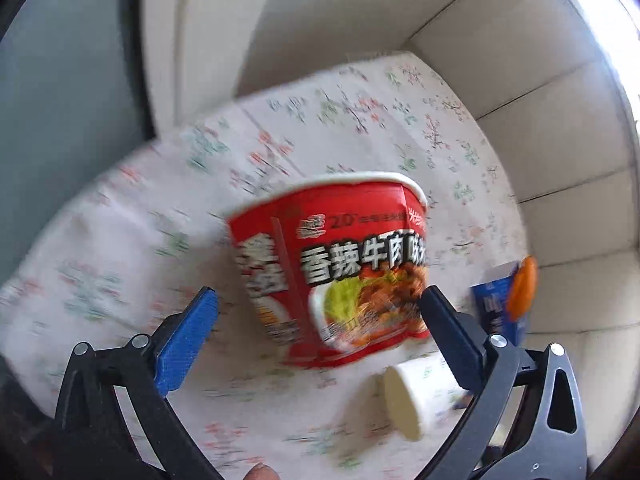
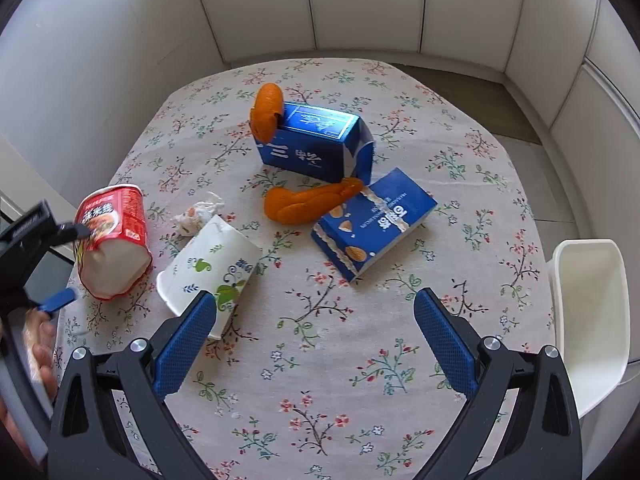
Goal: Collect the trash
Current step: 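Reach the left gripper to the red noodle cup and grasp its rim, then grasp the white paper cup with the right gripper while the left lifts the noodle cup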
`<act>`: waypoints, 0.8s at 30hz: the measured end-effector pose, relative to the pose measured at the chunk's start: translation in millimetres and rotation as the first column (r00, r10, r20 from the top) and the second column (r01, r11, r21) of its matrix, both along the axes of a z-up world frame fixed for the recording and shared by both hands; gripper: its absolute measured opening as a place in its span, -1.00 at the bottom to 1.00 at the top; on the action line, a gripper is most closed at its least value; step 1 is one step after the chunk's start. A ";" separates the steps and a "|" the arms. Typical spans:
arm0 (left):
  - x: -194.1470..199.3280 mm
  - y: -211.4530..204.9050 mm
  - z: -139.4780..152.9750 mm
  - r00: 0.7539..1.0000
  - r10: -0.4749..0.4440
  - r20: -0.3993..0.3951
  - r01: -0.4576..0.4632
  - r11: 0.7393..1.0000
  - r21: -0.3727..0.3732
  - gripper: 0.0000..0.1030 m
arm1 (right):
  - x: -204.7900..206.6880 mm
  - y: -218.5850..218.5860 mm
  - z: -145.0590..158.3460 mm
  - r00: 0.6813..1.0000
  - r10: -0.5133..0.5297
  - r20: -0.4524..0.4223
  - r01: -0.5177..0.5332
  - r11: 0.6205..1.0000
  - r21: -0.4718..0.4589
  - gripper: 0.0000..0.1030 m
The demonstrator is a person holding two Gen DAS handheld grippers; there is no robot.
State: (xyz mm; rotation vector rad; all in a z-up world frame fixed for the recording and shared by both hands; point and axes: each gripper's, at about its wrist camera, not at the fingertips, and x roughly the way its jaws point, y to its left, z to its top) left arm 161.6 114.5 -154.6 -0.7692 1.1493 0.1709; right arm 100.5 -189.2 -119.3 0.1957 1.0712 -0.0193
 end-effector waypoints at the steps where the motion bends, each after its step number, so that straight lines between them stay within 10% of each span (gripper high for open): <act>1: 4.8 -2.8 -0.9 1.000 -0.003 0.010 0.003 1.000 -0.007 0.89 | 0.8 -2.3 -1.7 1.000 -0.007 -0.007 0.007 1.000 0.006 0.87; 9: 31.0 -19.1 -34.3 0.999 -0.027 -0.018 0.024 0.990 -0.142 0.72 | 11.2 -2.7 -20.3 0.997 -0.017 -0.080 0.024 0.996 0.085 0.87; 24: -12.0 -60.6 95.0 0.917 -0.270 0.293 0.246 0.962 0.117 0.64 | 45.6 49.7 -54.1 0.983 -0.007 -0.183 0.070 0.938 0.339 0.87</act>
